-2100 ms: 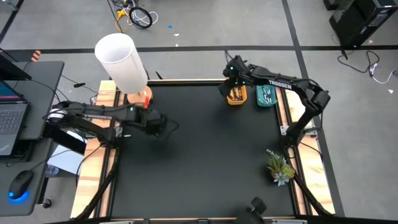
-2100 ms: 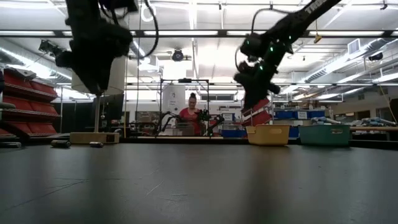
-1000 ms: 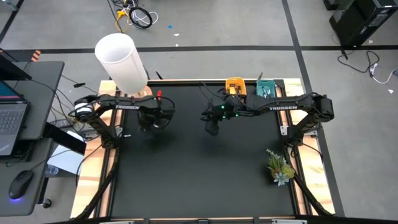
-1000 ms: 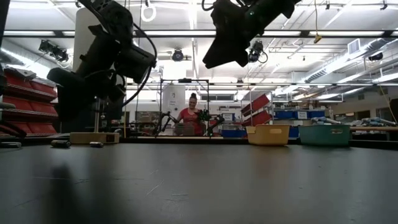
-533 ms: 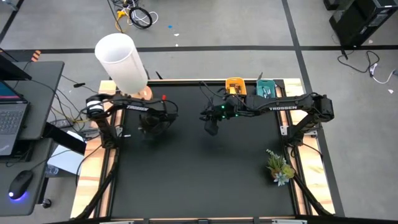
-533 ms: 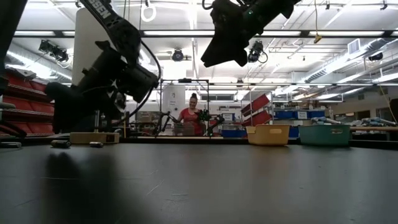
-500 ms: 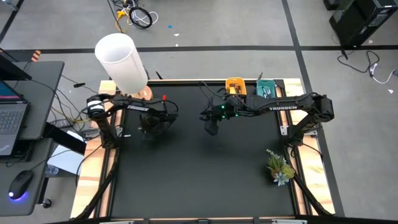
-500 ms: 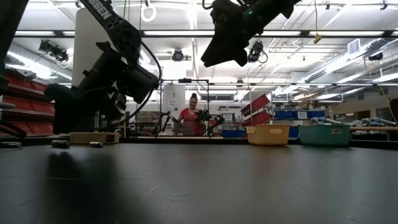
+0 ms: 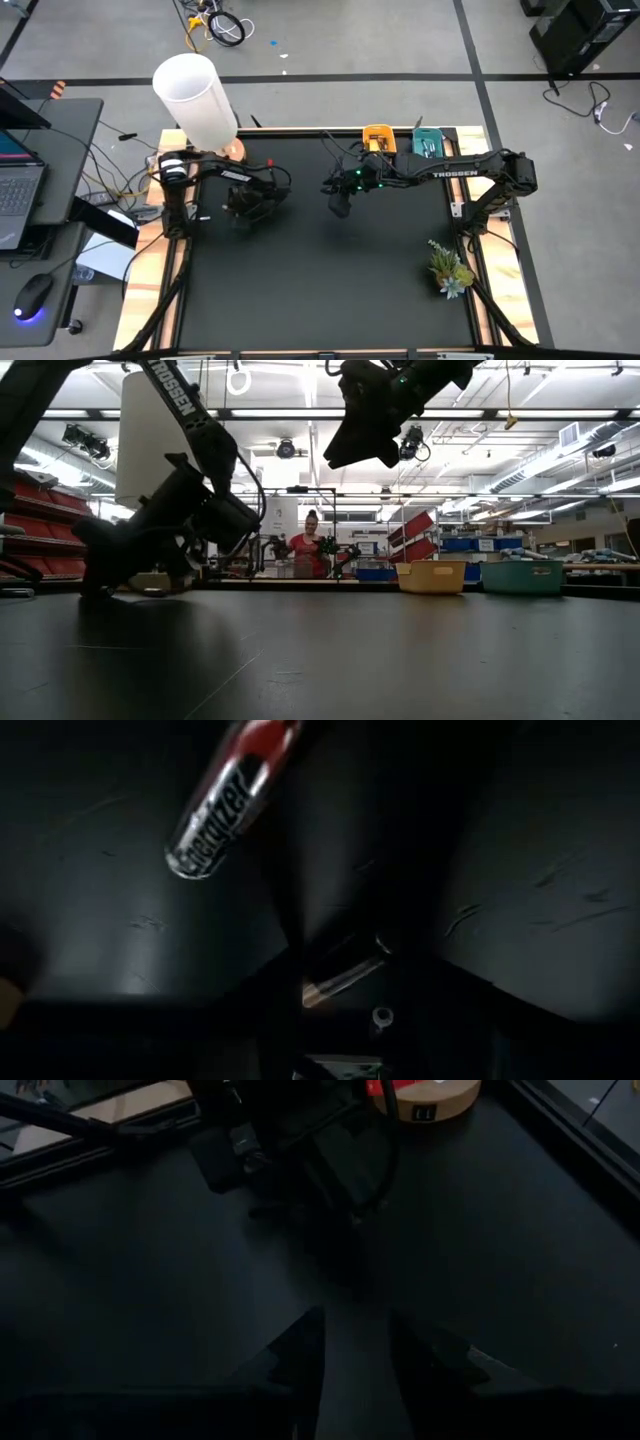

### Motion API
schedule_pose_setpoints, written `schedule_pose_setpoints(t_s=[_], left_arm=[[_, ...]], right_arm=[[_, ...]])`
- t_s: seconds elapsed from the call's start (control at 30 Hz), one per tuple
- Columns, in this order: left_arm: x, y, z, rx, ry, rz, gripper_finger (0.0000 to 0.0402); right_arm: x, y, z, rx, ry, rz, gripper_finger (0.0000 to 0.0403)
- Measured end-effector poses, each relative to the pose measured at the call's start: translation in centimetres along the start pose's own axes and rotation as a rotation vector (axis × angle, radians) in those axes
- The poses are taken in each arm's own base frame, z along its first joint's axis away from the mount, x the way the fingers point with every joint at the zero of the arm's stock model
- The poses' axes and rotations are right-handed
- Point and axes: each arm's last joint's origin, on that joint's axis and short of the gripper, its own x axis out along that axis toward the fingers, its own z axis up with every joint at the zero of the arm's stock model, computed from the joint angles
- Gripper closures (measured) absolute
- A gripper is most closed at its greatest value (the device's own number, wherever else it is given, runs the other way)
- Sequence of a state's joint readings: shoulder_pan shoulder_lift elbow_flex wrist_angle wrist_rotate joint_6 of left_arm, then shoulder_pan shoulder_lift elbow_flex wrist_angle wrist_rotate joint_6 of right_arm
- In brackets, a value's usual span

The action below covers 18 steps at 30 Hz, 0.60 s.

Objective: Sort batteries
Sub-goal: Put the black battery into the yellow bin

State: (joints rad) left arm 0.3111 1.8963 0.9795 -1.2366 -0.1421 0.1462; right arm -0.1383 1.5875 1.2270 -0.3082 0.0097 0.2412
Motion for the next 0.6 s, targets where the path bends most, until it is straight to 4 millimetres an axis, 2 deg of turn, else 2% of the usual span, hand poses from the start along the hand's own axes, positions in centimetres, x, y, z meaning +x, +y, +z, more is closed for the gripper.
schedule_pose_setpoints(t_s=[0.23,0.53,0.6], left_arm=[[0.65,0.0,0.45,0.014,0.045,0.012,0.0233],[0.68,-0.52,0.61,0.027,0.038,0.035,0.0343],[0.66,-0.73,0.61,0.03,0.041,0.039,0.0347]], right_arm=[[0.0,0.0,-0.01,0.013,0.001,0.001,0.0281],[0.0,0.0,0.0,0.013,0.001,0.002,0.0281],[0.0,-0.05,0.01,0.013,0.001,0.002,0.0281]])
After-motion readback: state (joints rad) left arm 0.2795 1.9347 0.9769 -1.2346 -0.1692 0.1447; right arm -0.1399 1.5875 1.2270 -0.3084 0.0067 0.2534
